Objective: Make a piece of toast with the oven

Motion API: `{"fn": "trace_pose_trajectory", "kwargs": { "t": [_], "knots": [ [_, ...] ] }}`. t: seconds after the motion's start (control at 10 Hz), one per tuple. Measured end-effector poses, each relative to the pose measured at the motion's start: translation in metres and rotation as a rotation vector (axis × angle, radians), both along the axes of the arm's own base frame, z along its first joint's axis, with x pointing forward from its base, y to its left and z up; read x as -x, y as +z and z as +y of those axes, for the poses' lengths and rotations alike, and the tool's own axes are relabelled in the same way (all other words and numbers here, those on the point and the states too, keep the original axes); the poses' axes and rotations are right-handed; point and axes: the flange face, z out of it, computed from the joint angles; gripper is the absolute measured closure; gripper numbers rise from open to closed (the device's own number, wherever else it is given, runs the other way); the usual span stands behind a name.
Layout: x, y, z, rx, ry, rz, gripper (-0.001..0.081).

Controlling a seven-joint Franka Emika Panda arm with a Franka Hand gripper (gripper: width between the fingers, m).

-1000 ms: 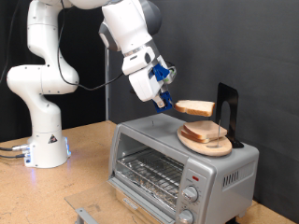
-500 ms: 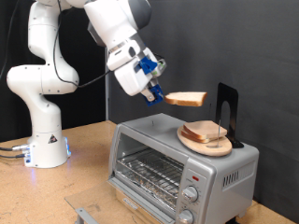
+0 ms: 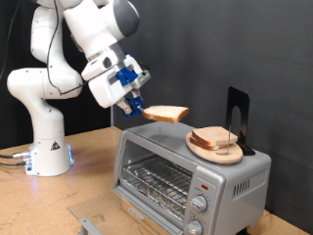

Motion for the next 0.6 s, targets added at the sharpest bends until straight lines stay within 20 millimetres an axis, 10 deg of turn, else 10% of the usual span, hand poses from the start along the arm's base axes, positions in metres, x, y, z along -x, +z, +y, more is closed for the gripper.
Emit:
{"fn": "trace_pose_trajectory", "kwargs": {
  "t": [0.6],
  "knots": [
    [0.024, -0.001, -0.021, -0.015, 0.0, 0.005, 0.0327]
  ]
}}
